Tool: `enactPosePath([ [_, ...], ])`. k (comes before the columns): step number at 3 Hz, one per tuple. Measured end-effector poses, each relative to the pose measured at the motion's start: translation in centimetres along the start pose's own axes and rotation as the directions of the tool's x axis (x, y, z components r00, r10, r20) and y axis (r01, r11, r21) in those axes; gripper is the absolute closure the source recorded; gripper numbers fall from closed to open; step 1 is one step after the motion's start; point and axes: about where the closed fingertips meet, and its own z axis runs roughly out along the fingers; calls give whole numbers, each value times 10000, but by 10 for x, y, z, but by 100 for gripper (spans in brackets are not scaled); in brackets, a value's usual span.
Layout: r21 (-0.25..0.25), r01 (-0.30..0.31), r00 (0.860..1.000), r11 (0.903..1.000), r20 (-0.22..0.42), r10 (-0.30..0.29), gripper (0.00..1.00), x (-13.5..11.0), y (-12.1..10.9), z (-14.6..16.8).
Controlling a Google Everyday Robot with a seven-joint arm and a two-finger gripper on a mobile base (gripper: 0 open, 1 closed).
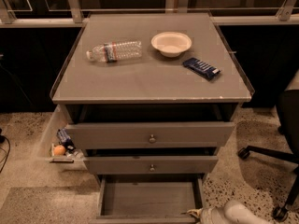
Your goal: Open bottom drawer
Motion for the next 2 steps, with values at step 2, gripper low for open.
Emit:
enactPosePath([
  [2, -1, 0, 10000, 10000, 1, 0, 12, 0, 0, 0],
])
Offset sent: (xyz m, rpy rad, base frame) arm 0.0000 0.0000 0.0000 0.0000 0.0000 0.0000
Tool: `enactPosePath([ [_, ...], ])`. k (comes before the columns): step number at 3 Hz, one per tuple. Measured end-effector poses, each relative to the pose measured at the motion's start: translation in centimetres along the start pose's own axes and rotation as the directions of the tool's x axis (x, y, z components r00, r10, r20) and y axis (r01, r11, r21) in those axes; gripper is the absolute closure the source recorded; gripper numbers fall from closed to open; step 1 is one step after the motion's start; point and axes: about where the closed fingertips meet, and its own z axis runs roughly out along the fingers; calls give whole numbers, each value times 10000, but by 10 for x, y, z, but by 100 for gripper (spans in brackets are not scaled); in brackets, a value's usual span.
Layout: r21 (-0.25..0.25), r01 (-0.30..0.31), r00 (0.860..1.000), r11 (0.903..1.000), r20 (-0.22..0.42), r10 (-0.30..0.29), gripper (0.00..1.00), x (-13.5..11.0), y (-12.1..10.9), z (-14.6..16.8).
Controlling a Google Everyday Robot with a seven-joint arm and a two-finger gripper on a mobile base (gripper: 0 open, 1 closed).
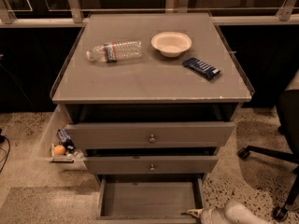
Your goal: Open bottom drawer
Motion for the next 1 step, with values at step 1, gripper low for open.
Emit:
enactPosePath([
  [1, 0, 0, 10000, 10000, 0, 0, 0, 0, 0, 0],
])
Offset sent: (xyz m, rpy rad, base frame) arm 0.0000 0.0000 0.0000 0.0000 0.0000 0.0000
